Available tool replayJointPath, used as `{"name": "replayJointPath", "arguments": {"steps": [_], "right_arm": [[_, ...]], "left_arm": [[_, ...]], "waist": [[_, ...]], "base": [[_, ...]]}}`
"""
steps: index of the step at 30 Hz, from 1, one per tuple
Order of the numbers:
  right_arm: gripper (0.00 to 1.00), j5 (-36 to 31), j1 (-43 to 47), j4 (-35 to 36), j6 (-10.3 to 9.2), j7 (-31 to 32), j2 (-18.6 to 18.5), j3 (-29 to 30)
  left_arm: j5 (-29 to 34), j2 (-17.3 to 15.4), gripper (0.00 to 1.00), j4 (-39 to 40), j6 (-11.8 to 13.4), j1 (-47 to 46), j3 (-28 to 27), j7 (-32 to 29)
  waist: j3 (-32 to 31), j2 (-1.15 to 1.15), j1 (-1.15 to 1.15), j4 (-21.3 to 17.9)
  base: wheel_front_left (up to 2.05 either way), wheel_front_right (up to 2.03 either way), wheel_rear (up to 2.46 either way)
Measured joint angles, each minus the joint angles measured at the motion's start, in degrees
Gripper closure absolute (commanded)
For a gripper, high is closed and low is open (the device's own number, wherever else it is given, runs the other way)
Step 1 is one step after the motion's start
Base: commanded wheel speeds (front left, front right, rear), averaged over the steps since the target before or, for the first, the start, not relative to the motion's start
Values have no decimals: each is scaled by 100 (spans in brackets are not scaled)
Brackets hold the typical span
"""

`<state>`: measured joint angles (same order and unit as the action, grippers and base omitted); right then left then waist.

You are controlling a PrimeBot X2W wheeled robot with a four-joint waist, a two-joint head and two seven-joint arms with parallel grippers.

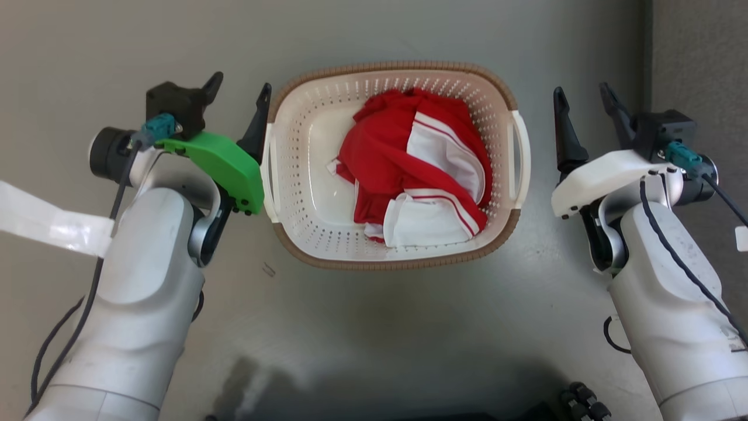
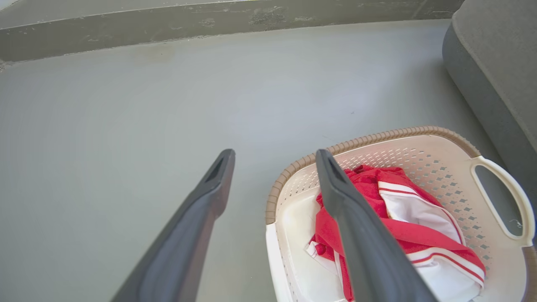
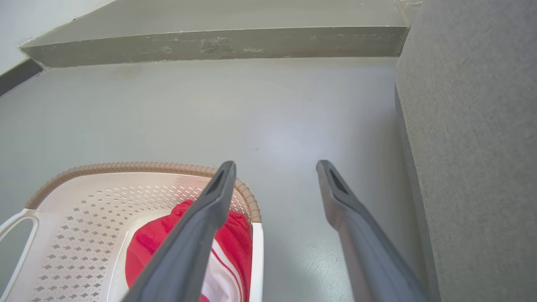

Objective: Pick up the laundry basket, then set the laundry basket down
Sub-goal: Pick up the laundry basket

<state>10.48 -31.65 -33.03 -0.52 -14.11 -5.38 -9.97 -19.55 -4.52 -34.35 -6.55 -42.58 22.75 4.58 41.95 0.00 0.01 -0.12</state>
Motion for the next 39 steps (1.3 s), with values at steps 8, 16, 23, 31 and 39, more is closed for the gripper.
{"name": "replayJointPath", "arguments": {"steps": [8,16,23,31,39], "right_arm": [[0,-9,-364,-552,43,0,45,-172],[0,10,-659,-917,118,-4,136,-232],[0,18,-798,-1188,203,-5,158,-366],[0,68,-915,-1593,254,-16,166,-489],[100,124,-1150,-1778,364,-24,247,-595]], "left_arm": [[-83,16,0,-658,-35,-321,119,-53],[-166,44,0,-1170,-56,-514,225,-55],[-305,74,0,-1526,-57,-602,363,-57],[-543,172,0,-1788,-57,-809,601,-100],[-878,274,100,-1964,-88,-993,746,-160]], "waist": [[555,0,0,-13],[960,0,0,-57],[1182,0,0,-105],[1382,0,0,-147],[1411,0,-1,-118]], "base": [[0,0,0],[0,0,0],[0,0,0],[0,0,0],[0,0,0]]}}
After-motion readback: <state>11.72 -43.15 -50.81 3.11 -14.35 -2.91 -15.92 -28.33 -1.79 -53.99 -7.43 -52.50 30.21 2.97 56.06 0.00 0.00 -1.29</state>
